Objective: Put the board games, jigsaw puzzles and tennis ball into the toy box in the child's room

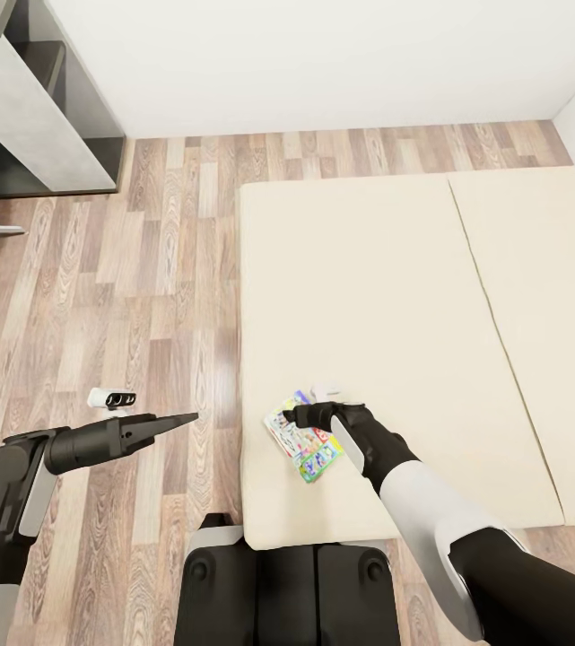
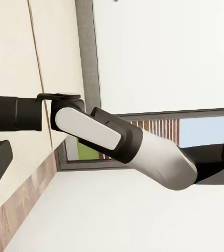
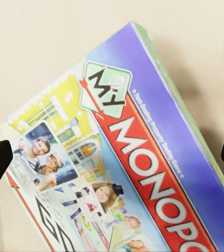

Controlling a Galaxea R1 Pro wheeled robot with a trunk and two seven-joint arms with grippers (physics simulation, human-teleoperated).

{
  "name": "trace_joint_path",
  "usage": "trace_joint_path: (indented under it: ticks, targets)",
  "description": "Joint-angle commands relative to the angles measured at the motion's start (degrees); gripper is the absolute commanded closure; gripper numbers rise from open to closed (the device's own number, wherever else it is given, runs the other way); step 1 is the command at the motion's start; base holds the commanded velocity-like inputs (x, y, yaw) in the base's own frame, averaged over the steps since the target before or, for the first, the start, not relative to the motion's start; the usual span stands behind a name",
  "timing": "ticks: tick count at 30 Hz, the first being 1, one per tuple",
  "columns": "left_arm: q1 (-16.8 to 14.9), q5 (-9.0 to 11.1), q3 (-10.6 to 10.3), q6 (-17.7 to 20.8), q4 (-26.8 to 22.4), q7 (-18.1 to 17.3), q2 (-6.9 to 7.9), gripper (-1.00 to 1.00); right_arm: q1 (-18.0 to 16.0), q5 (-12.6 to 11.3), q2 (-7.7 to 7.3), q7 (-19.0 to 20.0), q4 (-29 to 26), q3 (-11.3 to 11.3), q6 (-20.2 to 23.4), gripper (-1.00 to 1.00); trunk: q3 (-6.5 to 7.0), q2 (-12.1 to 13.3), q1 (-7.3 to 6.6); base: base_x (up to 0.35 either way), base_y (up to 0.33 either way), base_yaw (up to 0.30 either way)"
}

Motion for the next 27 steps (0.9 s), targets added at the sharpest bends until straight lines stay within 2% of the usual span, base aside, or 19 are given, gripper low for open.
trace_joint_path:
  ticks: [1, 9, 27]
  targets:
    - [-0.01, -0.03, 0.0, 0.61, -0.01, -0.22, 0.02, -1.0, -0.03, -0.37, 0.0, -0.06, -0.04, 0.09, 0.48, -1.0, -0.06, -0.09, 0.03, 0.0, 0.0, 0.0]
    - [-0.02, -0.03, 0.02, 0.61, -0.03, -0.22, 0.02, -1.0, -0.03, -0.32, 0.0, -0.12, -0.04, 0.09, 4.04, -1.0, -0.06, -0.09, 0.03, 0.0, 0.0, 0.0]
    - [0.0, -0.03, 0.04, 0.61, -0.03, -0.22, 0.02, -1.0, -0.03, -0.75, 0.0, 0.46, 0.41, -0.03, 6.24, -1.0, -0.06, -0.09, 0.03, 0.0, 0.0, 0.0]
